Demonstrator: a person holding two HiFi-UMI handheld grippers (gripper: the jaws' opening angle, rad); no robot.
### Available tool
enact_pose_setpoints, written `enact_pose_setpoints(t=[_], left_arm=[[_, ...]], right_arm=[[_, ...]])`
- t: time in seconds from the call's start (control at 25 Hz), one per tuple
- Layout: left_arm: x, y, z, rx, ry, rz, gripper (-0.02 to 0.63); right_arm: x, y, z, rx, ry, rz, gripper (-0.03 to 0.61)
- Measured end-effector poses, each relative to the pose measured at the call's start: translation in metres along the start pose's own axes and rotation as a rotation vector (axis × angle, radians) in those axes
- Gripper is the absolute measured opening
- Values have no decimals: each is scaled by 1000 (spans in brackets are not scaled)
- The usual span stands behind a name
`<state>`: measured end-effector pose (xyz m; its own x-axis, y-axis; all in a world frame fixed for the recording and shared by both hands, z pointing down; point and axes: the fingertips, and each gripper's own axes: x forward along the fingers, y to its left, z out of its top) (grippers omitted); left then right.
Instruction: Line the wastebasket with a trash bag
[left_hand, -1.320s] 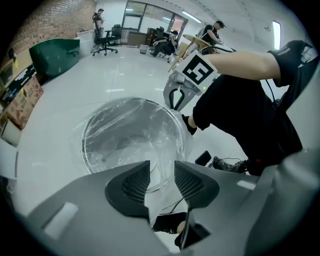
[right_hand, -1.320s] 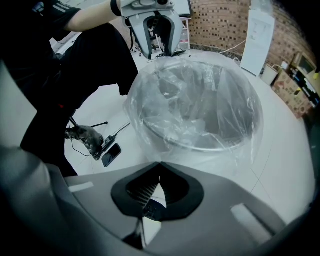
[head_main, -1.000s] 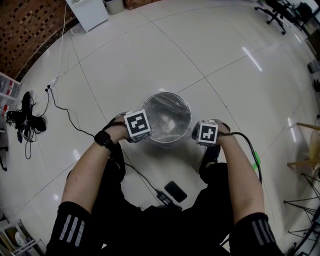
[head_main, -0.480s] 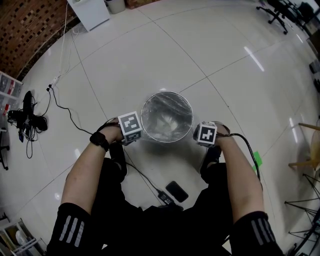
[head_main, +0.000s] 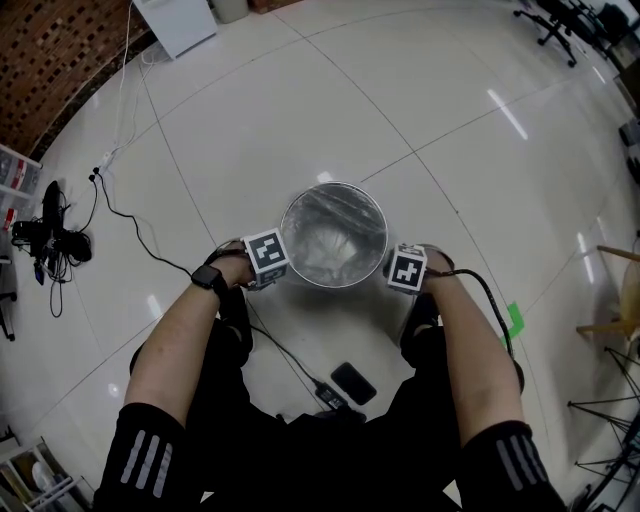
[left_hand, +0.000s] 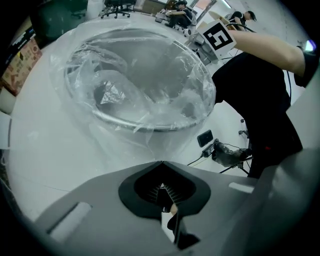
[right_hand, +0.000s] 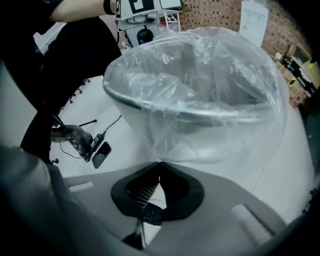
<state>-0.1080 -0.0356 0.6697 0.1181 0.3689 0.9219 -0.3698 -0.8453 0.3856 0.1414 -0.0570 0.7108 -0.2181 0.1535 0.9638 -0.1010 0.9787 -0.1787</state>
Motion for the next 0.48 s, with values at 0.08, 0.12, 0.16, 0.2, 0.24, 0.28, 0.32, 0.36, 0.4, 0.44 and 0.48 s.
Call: enact_pose_setpoints(t=[0.08, 0.12, 0.16, 0.2, 0.24, 0.28, 0.32, 0.36, 0.4, 0.44, 0.48], left_arm=[[5, 4, 1, -4, -3, 10, -6], [7, 5, 2, -1, -5, 15, -6], [8, 6, 4, 7, -10, 22, -6], [7, 7, 6, 20, -18, 28, -6], [5, 8, 8, 32, -27, 35, -2], [1, 9, 9, 40, -37, 41, 16], [-3, 9, 10, 46, -47, 47, 32], [-9, 9, 11, 51, -52, 48, 52], [-15, 7, 10, 60, -51, 47, 68], [-21, 5, 9, 74, -42, 42, 77], [-27, 1, 7, 91, -30, 34, 80]], right_arm=[[6, 2, -1, 4, 8, 7, 9], [8, 5, -3, 2, 12, 18, 9], [9, 7, -4, -4, 15, 30, 10], [8, 8, -6, -9, 17, 40, 21], [5, 8, -6, -9, 17, 47, 46], [1, 8, -8, -1, 23, 54, 70], [-6, 8, -12, 17, 41, 65, 99], [-13, 11, -17, 41, 61, 85, 112], [-20, 15, -20, 60, 63, 112, 112], [-27, 17, -18, 67, 46, 134, 114], [-35, 18, -14, 66, 23, 146, 114]])
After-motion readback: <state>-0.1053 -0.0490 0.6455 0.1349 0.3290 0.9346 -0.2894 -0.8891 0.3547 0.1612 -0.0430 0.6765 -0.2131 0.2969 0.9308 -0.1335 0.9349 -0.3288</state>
